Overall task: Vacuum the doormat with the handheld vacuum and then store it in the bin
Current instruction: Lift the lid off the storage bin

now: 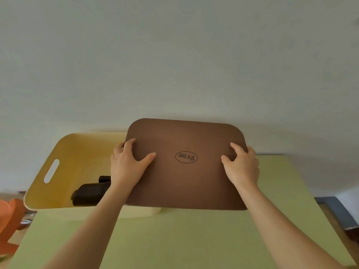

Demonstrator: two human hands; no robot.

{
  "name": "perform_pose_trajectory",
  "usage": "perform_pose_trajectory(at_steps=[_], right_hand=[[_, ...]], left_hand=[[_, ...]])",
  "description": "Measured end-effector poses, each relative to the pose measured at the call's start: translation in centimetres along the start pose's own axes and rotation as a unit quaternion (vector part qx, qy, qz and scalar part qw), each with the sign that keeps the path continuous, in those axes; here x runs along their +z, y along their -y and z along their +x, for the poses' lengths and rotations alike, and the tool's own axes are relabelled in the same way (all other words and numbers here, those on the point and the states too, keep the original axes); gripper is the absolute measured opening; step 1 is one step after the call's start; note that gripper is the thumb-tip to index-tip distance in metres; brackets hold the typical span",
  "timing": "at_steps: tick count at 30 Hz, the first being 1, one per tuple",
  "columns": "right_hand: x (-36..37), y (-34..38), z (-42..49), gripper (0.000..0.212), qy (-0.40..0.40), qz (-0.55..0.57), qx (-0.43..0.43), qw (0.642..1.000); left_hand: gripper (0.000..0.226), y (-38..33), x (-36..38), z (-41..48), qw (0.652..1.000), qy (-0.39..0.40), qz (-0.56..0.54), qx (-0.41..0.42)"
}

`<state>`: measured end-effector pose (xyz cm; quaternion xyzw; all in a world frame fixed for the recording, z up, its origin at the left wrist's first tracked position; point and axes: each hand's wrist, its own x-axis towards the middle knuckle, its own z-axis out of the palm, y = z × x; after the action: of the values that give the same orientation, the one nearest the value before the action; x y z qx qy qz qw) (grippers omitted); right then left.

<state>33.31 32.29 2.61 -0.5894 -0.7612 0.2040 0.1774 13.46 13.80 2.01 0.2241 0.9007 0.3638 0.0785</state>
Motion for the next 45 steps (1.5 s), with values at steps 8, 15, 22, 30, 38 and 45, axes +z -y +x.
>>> perform_pose_trajectory(at_steps=[8, 15, 22, 30, 38, 45], right_hand=[[-4.5, -8.6, 4.1, 0.050, -0.023, -0.011, 0.041, 0.999], [-5.5, -17.3, 7.1, 0.055, 0.007, -0.014, 0.074, 0.997], [-2.1, -22.8, 10.0, 0.064, 0.098, -0.009, 0.078, 0.992], [2.4, -25.3, 11.8, 0.067, 0.164, 0.008, 0.080, 0.983], [3.1, -21.9, 11.8, 0.056, 0.143, -0.018, 0.026, 0.989], [2.3, -10.9, 9.2, 0.030, 0.133, 0.051, -0.139, 0.980]], left_hand=[[0.066, -6.6, 6.7, -2.7, 0.998, 0.050, -0.041, 0.025], [0.064, -9.5, 14.1, -6.1, 0.991, 0.130, 0.013, 0.041], [0.069, -8.1, 20.3, -6.3, 0.971, 0.233, -0.011, -0.053], [0.072, -5.2, 23.3, -5.9, 0.966, 0.246, 0.004, -0.082], [0.064, -6.1, 21.8, -6.2, 0.972, 0.226, 0.069, 0.008], [0.046, -8.5, 14.1, -5.4, 0.977, 0.085, 0.092, 0.172]])
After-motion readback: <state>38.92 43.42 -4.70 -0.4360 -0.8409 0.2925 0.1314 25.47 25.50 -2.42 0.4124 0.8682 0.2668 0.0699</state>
